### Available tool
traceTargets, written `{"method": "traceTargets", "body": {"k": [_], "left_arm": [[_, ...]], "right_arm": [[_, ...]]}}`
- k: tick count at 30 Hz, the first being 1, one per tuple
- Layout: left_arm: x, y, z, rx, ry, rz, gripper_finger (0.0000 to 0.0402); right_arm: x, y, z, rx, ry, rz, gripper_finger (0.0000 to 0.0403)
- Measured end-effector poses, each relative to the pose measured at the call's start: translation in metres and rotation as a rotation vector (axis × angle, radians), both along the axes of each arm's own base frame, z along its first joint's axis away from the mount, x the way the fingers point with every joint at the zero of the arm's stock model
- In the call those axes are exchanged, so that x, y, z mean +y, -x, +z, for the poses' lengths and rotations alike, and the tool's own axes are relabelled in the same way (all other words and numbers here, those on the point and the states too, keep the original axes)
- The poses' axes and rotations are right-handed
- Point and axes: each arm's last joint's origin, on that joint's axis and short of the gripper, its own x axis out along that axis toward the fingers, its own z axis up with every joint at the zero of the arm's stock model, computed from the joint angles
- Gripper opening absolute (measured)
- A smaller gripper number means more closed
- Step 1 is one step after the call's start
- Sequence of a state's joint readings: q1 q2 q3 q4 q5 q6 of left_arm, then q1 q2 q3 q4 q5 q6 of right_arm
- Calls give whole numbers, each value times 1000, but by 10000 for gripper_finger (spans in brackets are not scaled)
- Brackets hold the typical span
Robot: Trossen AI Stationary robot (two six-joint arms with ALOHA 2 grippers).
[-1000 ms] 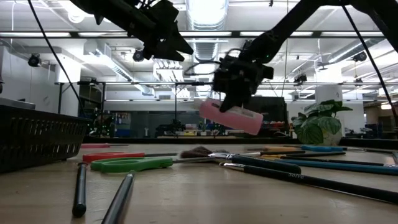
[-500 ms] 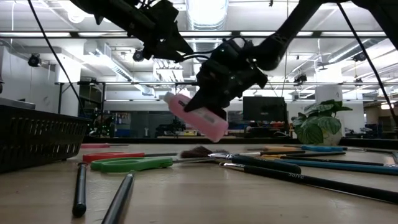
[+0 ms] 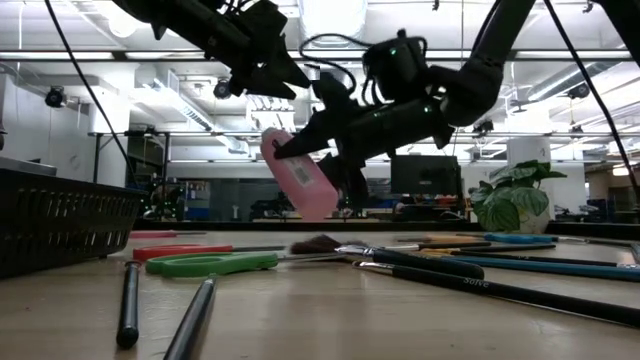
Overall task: Pick & Place Paint Supplies
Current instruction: Put the pink paint bottle into the gray bin
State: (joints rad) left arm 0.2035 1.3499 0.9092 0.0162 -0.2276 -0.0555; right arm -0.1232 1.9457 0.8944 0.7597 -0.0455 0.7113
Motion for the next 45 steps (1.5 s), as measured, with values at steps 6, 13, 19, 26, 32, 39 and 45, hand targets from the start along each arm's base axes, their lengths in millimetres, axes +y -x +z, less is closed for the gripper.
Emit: {"method": "traceTargets", "body": {"k": [6,13,19,26,32,39,45], "left_arm": [[0,0,0,0,0,0,283],[0,0,0,0,-1,0,283],[0,0,0,1,-3,-1,283],[0,0,-1,12,-1,-2,283],[0,1,-2,23,2,-2,283],[0,1,-3,31,4,-2,283],[-1,2,-5,55,9,-2,283]], "right_arm": [[22,-4,3,-20,53,-39,183],[35,-4,5,-11,246,-104,183],[52,0,7,-38,368,-185,183],[54,-4,-27,-152,421,-208,183],[55,-3,-56,-272,618,-211,183],[56,-10,-75,-263,665,-190,183],[56,-15,-77,-274,640,-194,183]]}}
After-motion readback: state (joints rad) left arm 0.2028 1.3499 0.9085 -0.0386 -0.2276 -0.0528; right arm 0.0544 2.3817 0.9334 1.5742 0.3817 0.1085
